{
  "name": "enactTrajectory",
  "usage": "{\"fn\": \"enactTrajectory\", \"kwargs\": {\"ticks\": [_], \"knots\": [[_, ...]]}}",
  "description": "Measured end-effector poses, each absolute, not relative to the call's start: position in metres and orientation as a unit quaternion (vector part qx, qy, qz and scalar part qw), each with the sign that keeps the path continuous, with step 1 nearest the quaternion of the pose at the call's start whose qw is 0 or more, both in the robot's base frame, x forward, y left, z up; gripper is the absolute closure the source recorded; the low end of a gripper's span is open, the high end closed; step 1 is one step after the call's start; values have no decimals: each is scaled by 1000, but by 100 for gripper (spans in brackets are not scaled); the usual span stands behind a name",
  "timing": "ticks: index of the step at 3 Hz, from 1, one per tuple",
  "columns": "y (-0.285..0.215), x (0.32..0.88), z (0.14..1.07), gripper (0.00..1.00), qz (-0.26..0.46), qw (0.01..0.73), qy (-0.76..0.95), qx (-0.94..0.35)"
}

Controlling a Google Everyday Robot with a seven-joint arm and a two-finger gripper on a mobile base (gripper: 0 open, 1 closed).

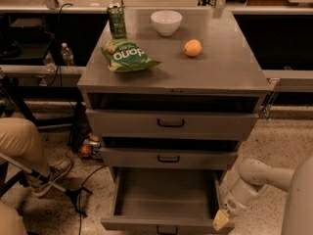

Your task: Close bottom drawer

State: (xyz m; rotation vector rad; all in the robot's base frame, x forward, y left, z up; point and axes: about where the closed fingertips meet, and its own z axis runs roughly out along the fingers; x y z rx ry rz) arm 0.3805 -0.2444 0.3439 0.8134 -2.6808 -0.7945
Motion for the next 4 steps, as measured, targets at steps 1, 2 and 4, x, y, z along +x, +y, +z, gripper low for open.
{"fn": "enactTrajectory", "kwargs": {"ticks": [1, 2, 4], "knots": [[-250, 377, 317, 91, -284, 104, -914, 272], [-250, 375, 312, 100, -287, 104, -913, 271], [-260, 362, 278, 100, -293, 86, -910, 281]]}}
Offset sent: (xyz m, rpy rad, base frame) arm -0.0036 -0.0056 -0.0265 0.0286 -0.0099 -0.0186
